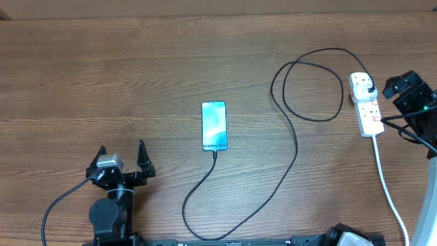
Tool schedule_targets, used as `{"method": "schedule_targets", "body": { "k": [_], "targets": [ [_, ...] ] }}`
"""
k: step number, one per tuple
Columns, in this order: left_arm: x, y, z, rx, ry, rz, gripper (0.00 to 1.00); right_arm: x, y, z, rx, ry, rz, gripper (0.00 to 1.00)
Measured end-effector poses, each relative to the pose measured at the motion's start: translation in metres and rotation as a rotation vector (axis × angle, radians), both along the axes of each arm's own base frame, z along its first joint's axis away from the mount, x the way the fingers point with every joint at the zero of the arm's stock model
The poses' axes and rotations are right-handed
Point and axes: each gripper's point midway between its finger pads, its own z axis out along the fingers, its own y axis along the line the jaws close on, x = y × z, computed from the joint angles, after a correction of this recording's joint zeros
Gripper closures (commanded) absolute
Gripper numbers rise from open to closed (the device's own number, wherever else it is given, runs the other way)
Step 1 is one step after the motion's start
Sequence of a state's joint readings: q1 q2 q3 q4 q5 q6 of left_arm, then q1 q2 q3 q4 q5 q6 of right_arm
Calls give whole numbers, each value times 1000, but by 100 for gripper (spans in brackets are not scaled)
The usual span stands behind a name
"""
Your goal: Plug charger to phone and switch on socket
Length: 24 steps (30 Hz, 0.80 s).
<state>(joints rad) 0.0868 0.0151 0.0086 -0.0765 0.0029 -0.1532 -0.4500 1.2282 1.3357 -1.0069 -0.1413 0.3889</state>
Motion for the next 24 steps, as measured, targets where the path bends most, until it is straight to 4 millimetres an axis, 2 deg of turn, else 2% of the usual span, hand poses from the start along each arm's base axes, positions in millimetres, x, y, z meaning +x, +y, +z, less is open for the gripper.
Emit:
{"method": "schedule_targets", "body": {
  "k": [19, 24],
  "targets": [
    [0, 0, 0, 0, 0, 0, 0, 0, -1, 0, -3, 0, -3, 0],
    [0, 0, 0, 0, 0, 0, 0, 11, 1, 14, -41, -75, 15, 0]
  ]
}}
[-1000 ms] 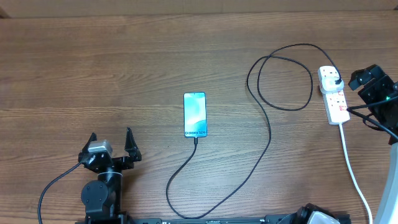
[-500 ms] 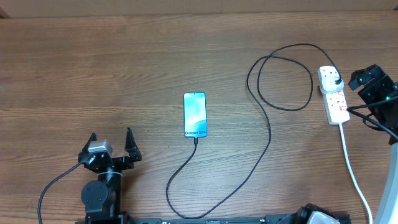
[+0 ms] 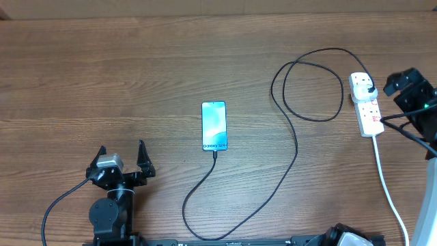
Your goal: Plug charger to phone and switch on socket
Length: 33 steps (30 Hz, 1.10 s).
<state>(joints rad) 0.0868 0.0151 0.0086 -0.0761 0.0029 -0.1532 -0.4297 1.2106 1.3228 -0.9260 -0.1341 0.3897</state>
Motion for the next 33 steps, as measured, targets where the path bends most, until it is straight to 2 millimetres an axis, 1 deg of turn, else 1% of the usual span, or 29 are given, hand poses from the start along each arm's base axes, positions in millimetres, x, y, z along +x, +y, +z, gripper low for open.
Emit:
{"method": "schedule_targets", "body": {
  "k": [2, 6, 10, 16, 17, 19, 21, 24, 27, 29, 33],
  "targets": [
    [0, 0, 0, 0, 0, 0, 0, 6, 7, 12, -35, -77, 23, 0],
    [0, 0, 0, 0, 0, 0, 0, 8, 26, 32, -95, -229, 77, 0],
    [0, 0, 0, 0, 0, 0, 0, 3, 49, 39, -137, -368, 137, 0],
    [0, 0, 0, 0, 1, 0, 0, -7, 81, 26, -168, -514, 222, 0],
    [0, 0, 0, 0, 1, 0, 0, -7, 85, 27, -177, -552, 229, 0],
    [0, 0, 0, 0, 1, 0, 0, -15, 100, 20, -187, -619, 265, 0],
    [0, 0, 0, 0, 1, 0, 0, -20, 109, 21, -203, -700, 278, 0],
    [0, 0, 0, 0, 1, 0, 0, -31, 119, 15, -218, -798, 290, 0],
    [0, 0, 0, 0, 1, 0, 0, -39, 123, 5, -226, -859, 286, 0],
    [0, 0, 0, 0, 0, 0, 0, -44, 122, -7, -229, -869, 279, 0],
    [0, 0, 0, 0, 1, 0, 0, -52, 121, -37, -229, -849, 268, 0]
  ]
}}
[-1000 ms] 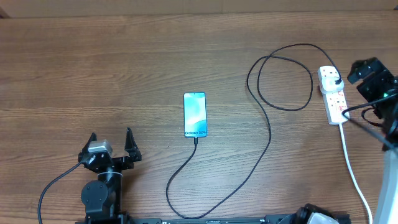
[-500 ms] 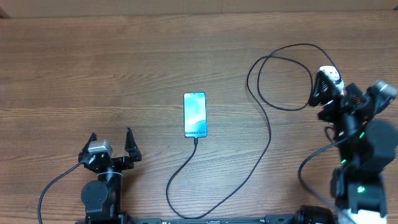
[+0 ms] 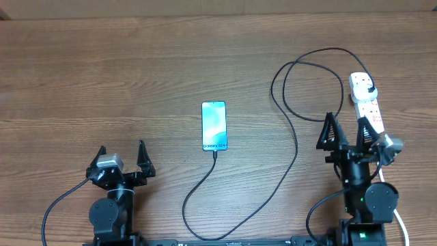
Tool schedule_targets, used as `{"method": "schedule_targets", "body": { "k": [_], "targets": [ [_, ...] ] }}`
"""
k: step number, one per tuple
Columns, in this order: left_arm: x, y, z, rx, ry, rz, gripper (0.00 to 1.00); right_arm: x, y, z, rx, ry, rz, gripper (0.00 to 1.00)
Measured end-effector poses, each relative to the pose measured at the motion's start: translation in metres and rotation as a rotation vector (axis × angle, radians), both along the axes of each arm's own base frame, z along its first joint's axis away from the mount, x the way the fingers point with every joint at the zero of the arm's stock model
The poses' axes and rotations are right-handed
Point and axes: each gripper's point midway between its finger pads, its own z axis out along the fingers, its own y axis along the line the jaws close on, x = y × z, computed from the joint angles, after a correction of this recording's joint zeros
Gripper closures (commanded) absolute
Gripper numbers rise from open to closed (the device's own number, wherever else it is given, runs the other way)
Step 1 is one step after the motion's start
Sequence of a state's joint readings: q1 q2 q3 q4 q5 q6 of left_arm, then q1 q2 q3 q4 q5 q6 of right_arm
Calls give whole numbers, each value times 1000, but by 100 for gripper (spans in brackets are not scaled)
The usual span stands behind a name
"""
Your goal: Plug charger to phone and switch on socket
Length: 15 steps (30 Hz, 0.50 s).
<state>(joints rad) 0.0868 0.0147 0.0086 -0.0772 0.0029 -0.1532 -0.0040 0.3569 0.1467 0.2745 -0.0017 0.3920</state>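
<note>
The phone (image 3: 214,126) lies face up at the table's middle with its screen lit, and the black charger cable (image 3: 295,147) is plugged into its bottom end. That cable loops right to a black plug (image 3: 369,87) seated in the white power strip (image 3: 366,102) at the far right. My right gripper (image 3: 347,131) stands open near the front right, just below the strip and apart from it. My left gripper (image 3: 121,158) stands open at the front left, far from the phone. Neither holds anything.
The strip's white lead (image 3: 399,217) runs down the right side behind my right arm. The black cable sweeps in a wide loop (image 3: 307,82) between phone and strip and curves along the front edge (image 3: 205,229).
My right gripper was beside the power strip's upper end at the far right edge; now it stands open at the front right, below the strip. Phone, cable and left arm are unchanged.
At both earlier moments my right gripper hovered at the strip's plug end by the right edge, the phone lit with the cable in it. Now the right arm has drawn back to the front right, like the left arm.
</note>
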Motion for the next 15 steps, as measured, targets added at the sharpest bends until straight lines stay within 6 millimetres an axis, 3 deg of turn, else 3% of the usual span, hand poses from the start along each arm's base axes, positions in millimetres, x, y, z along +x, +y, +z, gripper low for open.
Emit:
{"method": "schedule_targets", "body": {
  "k": [6, 10, 15],
  "targets": [
    [0, 0, 0, 0, 0, 0, 0, -7, -1, -26, 0, 13, -9, 0],
    [0, 0, 0, 0, 0, 0, 0, -9, 0, -54, -22, 87, -6, 0],
    [0, 0, 0, 0, 0, 0, 0, -16, 5, -65, -73, 126, 12, 0]
  ]
}}
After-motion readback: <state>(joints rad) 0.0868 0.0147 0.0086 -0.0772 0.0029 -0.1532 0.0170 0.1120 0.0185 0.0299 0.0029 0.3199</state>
